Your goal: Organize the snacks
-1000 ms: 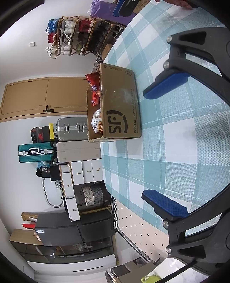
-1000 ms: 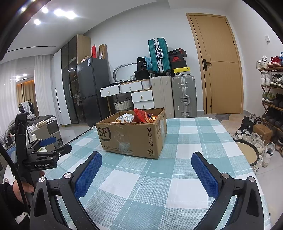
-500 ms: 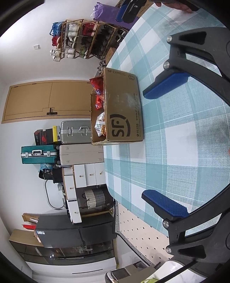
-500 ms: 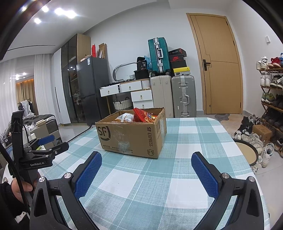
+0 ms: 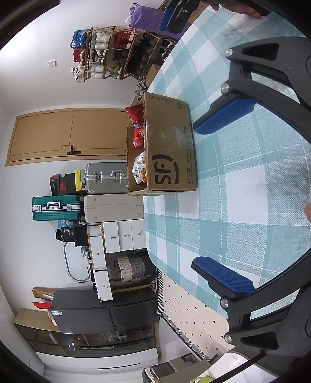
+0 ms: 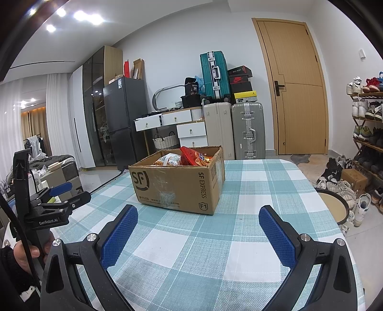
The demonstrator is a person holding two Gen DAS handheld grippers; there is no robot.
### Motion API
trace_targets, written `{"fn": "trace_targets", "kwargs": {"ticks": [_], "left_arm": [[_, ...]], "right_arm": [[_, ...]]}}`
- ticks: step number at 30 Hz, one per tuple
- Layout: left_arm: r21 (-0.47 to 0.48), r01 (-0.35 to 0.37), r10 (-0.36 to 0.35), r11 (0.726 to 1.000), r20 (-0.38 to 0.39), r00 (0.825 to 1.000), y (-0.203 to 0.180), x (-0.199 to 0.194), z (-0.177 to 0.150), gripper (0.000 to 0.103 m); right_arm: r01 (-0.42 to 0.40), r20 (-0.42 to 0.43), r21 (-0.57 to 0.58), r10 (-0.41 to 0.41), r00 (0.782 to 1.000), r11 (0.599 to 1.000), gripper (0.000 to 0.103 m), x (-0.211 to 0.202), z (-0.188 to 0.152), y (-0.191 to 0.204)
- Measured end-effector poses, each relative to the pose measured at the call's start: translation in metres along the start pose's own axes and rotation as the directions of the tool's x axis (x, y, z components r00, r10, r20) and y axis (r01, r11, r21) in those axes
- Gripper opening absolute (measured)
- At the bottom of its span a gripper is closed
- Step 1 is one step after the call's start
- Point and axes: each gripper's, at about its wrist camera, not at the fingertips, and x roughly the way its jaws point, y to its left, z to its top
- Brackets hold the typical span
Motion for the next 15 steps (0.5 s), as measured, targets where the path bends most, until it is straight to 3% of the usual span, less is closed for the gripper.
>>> {"fn": "trace_targets", "kwargs": {"ticks": [15], "left_arm": [[0.000, -0.010, 0.010, 1.000, -0.020, 1.000, 0.0004, 0.0042, -0.0016, 0.102]], "right_arm": [[0.003, -0.001, 0.001, -0.003, 1.000, 1.000, 0.103, -0.0004, -0.0002, -0.0015]]}}
